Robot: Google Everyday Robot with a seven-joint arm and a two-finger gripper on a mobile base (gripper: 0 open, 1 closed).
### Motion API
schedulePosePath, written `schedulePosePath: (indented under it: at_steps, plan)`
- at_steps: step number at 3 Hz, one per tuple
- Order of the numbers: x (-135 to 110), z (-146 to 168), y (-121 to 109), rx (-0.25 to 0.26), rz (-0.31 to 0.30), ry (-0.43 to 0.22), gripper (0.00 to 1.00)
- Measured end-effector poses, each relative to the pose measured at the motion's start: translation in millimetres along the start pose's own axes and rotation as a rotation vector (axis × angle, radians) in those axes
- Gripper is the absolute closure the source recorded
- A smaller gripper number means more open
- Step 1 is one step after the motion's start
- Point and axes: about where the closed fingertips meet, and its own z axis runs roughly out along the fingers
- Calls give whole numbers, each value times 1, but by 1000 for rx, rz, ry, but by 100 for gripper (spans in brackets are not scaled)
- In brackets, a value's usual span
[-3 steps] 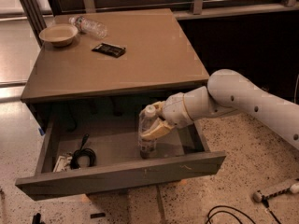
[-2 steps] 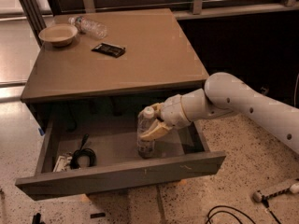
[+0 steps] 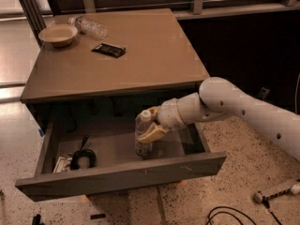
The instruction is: Place blue plastic bottle into top drawer
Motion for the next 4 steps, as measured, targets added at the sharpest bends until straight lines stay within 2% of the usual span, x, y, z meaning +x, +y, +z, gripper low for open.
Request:
schedulePosePath:
  at_steps: [1, 2, 4]
  plan:
    - [2, 5, 0, -13, -1, 7, 100]
    - [1, 5, 0, -13, -1, 7, 84]
    - [1, 5, 0, -13, -1, 7, 37]
